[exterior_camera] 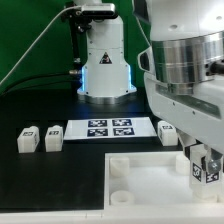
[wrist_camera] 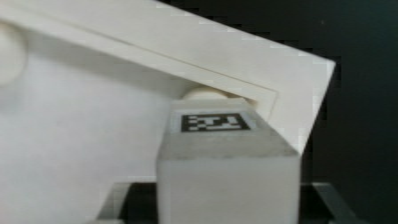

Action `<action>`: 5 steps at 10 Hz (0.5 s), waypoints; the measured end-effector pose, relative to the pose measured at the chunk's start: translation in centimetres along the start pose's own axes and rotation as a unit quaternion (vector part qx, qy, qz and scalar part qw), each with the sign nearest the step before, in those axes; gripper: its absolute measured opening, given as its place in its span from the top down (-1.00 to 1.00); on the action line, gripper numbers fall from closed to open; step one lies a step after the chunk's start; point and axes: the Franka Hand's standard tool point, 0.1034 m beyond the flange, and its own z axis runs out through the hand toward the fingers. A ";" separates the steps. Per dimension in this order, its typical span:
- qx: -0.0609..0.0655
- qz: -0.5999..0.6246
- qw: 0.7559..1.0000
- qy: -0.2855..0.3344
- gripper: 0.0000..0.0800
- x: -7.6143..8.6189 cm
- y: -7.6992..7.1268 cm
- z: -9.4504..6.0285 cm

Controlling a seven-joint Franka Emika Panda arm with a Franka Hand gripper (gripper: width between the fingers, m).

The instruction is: Assemble one leg

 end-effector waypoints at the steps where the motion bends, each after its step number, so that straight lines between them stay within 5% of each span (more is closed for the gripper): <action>1: 0.002 0.057 0.998 -0.002 0.26 -0.1 0.1 0.0; 4: 0.002 0.043 0.999 -0.002 0.26 -0.1 0.1 0.0; 5: 0.002 0.014 1.000 -0.002 -0.21 -0.2 0.1 0.1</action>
Offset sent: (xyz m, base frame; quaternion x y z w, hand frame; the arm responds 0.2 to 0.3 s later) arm 0.0000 0.0000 0.0000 0.0000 0.0000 0.0000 1.0000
